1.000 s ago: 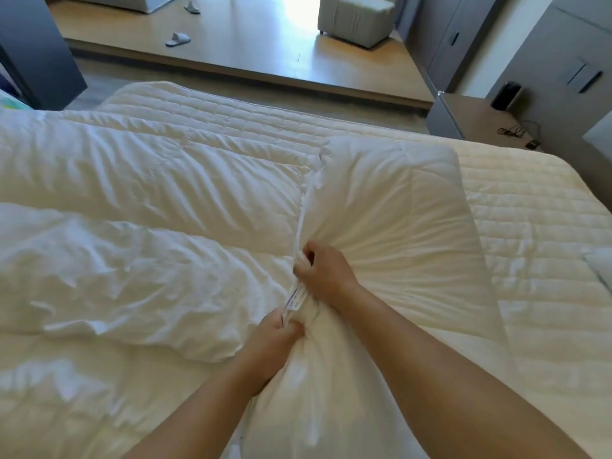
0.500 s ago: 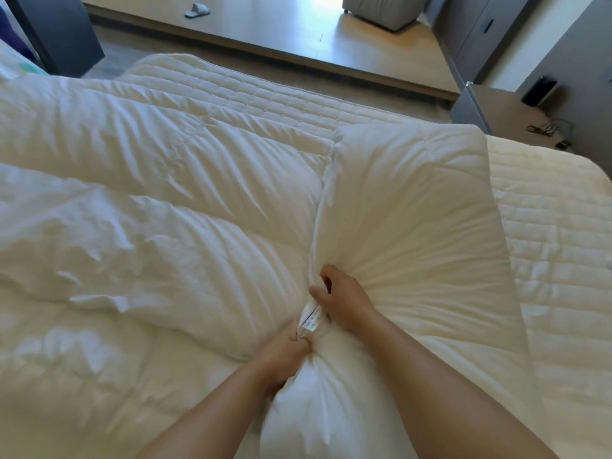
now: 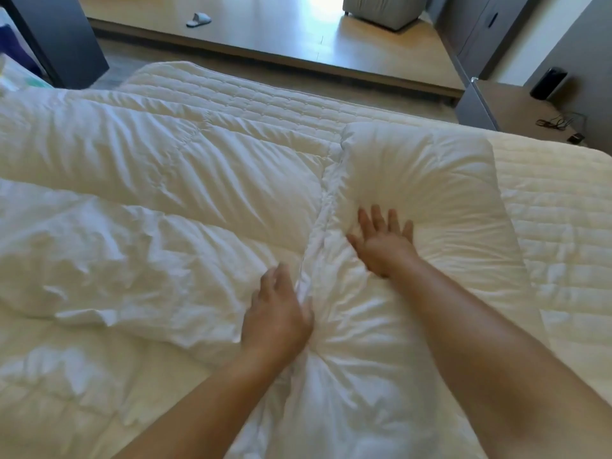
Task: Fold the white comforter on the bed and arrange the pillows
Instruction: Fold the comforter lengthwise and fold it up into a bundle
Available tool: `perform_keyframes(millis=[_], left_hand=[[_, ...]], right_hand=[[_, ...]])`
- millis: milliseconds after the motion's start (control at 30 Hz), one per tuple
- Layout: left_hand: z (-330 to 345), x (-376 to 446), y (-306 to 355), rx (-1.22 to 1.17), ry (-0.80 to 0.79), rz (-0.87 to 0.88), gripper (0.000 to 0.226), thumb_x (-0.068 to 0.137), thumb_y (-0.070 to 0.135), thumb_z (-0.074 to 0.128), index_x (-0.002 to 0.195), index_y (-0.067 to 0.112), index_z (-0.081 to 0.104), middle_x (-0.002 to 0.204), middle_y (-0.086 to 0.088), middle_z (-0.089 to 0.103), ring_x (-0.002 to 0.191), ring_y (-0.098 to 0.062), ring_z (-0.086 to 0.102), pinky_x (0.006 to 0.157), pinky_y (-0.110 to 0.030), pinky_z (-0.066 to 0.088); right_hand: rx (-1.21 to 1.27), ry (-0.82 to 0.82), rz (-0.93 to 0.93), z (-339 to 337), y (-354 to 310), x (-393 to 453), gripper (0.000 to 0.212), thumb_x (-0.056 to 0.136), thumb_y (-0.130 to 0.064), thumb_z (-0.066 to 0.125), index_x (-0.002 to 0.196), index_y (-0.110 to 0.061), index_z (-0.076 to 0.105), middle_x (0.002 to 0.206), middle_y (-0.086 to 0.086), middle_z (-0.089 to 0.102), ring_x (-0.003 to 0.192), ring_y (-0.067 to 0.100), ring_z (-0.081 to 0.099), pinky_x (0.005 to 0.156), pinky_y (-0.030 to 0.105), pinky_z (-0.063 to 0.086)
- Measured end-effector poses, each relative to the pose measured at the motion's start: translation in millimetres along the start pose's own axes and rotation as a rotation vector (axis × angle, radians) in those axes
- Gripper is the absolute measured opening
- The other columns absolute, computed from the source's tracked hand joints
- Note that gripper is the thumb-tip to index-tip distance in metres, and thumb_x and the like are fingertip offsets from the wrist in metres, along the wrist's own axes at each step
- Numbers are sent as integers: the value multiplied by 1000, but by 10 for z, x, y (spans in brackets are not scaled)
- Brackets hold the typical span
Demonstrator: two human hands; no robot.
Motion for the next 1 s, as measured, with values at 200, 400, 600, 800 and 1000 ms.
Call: perform_keyframes(millis=[200,400,600,800,1000], left_hand=[[977,129,129,266,78,186,71,88,51,37,149,16,38,158,-14,32,140,-39,40,109,-61,26],[1421,347,-91,286,126,232,72,86,47,46,147,9,41,156,-17,36,141,-37,38,108,-57,24],[1511,508,-211,216,295,295,73,84,44,47,146,7,35,151,-17,41,138,-31,39,106,-53,31],[1467,543,-229,131,474,359,61,99,44,28,139,2,47,144,-17,50,133,-30,46,103,-48,37],[1523,553,-235,179,409,377,70,86,39,44,145,3,35,146,-20,48,136,-29,39,106,-47,31]], right_hand=[[67,-94,-82,329,63,212,65,96,-63,22,153,-35,14,164,-3,9,148,29,11,117,50,12],[166,499,25,-768,466,731,60,92,-58,31,144,-28,36,155,6,31,141,32,27,113,49,20],[40,190,9,-201,202,1533,69,91,-69,9,152,-41,-3,163,-4,-11,149,26,-11,115,57,-11],[-74,95,41,303,233,1768,70,89,-69,-1,152,-37,-11,163,-3,-13,149,29,-11,114,59,-11],[-18,70,33,247,245,1645,68,93,-65,3,153,-36,-6,164,-2,-9,150,29,-5,116,57,-7]])
Point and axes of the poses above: each hand's wrist, its own x-axis towards the middle knuckle, its own z-axis out of the palm, y = z × x, the point moved 9 cm from there along x, towards the middle knuckle
